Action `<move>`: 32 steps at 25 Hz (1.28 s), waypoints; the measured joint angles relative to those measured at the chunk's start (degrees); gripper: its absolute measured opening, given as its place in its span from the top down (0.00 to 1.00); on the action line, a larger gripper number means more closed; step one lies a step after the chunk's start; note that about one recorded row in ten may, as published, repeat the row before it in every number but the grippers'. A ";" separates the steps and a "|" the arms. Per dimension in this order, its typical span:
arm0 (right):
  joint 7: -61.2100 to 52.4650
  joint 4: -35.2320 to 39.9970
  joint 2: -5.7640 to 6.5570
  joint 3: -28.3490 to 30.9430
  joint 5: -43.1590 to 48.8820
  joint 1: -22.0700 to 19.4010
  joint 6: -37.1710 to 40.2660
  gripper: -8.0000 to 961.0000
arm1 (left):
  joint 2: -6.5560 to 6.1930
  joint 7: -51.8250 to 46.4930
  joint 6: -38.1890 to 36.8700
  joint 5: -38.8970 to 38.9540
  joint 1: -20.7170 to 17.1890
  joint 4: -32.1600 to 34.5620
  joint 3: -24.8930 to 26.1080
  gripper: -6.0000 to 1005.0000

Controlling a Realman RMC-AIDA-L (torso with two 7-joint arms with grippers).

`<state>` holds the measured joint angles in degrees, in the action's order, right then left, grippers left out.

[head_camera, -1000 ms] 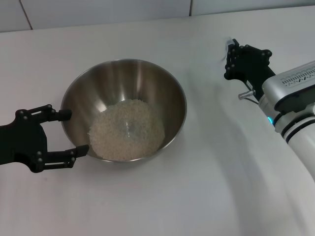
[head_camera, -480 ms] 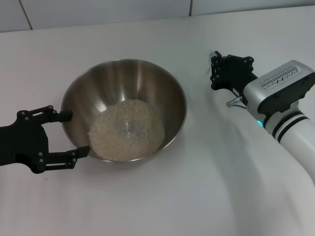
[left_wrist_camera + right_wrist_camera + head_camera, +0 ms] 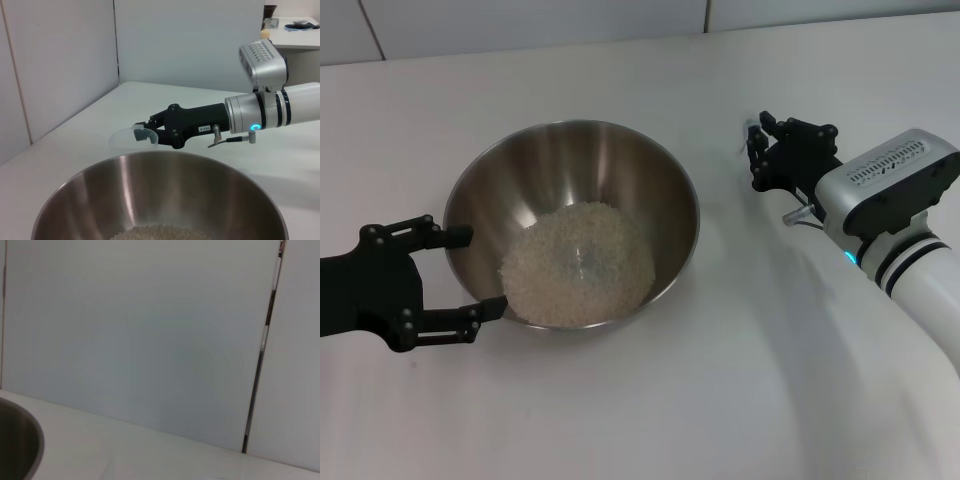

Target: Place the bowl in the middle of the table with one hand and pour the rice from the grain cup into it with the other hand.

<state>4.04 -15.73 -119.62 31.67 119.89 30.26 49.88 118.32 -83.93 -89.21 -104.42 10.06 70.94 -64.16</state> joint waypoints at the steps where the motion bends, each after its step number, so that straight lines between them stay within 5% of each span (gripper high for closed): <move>1: 0.00 -0.01 0.00 -0.01 0.00 -0.10 0.00 0.96 | 0.01 0.00 0.00 -0.14 0.05 -0.02 0.00 0.14; 3: 0.00 -0.14 0.00 -0.08 0.01 -0.37 -0.05 0.94 | 0.02 0.00 0.00 -0.31 0.08 -0.04 0.00 0.14; 14: -0.02 -2.80 0.19 -0.81 0.04 -4.57 2.59 0.46 | 0.06 0.00 0.00 -0.62 0.14 -0.04 0.01 0.14; 17: -0.07 -3.41 0.26 -0.87 0.21 -6.16 4.28 0.26 | 0.06 0.00 -0.02 -0.62 0.13 -0.03 0.01 0.14; 26: -0.17 -5.83 0.82 -1.00 1.60 -12.52 7.61 0.14 | -0.01 -0.14 -0.58 -0.61 0.08 -0.01 0.16 0.14; 32: -1.22 -12.07 4.56 -0.67 8.70 -21.03 23.28 0.13 | -0.09 -0.09 -0.70 -0.60 -0.29 0.31 0.34 0.14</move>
<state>2.82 -27.80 -115.06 31.00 128.59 9.23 73.16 118.23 -84.02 -89.91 -105.02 9.77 71.24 -63.82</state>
